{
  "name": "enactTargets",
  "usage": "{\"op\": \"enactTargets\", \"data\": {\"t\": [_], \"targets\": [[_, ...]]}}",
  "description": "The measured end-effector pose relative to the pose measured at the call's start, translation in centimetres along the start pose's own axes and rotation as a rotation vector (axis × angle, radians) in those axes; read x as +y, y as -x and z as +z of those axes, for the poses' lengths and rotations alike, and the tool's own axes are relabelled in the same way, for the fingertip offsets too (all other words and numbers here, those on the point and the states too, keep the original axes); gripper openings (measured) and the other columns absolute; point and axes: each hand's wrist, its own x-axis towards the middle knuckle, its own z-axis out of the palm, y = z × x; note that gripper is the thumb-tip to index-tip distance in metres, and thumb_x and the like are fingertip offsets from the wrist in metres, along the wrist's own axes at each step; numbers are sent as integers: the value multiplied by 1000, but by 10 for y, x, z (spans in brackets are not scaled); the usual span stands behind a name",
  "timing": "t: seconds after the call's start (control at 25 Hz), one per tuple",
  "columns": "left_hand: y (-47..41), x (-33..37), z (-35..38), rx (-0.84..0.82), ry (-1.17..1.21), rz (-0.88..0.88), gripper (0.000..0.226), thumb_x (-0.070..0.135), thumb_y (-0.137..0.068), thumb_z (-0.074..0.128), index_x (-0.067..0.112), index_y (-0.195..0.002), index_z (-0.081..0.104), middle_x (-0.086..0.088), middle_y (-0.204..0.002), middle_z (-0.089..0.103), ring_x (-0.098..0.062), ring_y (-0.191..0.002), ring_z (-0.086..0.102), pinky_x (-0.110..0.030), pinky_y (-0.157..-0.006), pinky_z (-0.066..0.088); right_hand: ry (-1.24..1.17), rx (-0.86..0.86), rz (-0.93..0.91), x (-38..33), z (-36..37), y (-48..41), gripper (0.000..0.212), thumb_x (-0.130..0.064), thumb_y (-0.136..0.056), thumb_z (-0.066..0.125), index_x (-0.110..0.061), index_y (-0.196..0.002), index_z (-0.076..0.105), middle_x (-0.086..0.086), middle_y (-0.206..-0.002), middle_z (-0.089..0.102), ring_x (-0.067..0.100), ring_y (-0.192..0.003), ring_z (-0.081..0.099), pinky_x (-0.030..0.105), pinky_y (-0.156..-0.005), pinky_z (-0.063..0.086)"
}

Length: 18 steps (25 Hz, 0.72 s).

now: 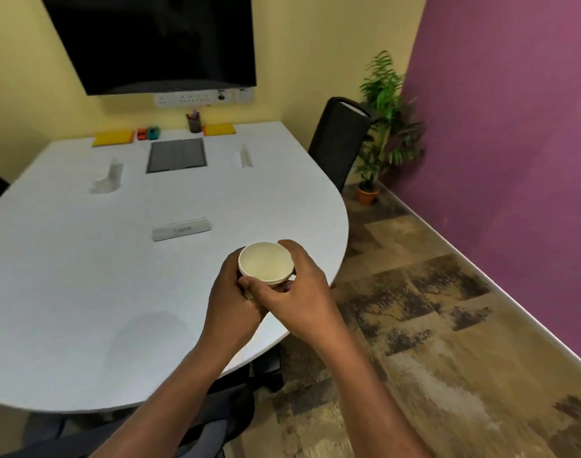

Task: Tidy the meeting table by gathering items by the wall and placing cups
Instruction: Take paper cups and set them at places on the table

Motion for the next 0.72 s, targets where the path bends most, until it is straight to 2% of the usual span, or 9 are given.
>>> {"op": "enactTargets", "data": {"t": [0.16,0.36,0.52,0.72], "targets": [[-22,1,59,133,-89,-12,58,16,-63,81,26,-114,55,22,-103,61,16,-92,56,-1,-69,41,28,-110,-55,36,-51,-44,79,-50,-59,84,-30,-128,50,-15,-118,54,1,-107,52,27,-89,53],[-45,-1,110,250,-135,-69,59,13,-62,81,34,-110,54,25,-100,62,17,-92,55,-2,-67,42,9,-239,-103,66,-89,-89,73,-52,-57,83,-34,-120,52,-18,-107,52,0,-101,53,28,-85,54],[-71,-18,127,289,-135,-106,62,9,-61,81,37,-109,54,29,-99,63,15,-93,57,-3,-68,44,-42,-313,-73,89,-90,-123,77,-51,-57,83,-30,-124,52,-16,-114,54,2,-107,53,31,-89,53],[-127,-50,125,307,-111,-138,62,29,-51,73,41,-108,53,29,-101,63,15,-95,57,-2,-68,44,-53,-353,-85,110,-67,-184,70,-50,-56,83,-29,-117,56,-13,-111,56,5,-104,55,33,-85,54]]}}
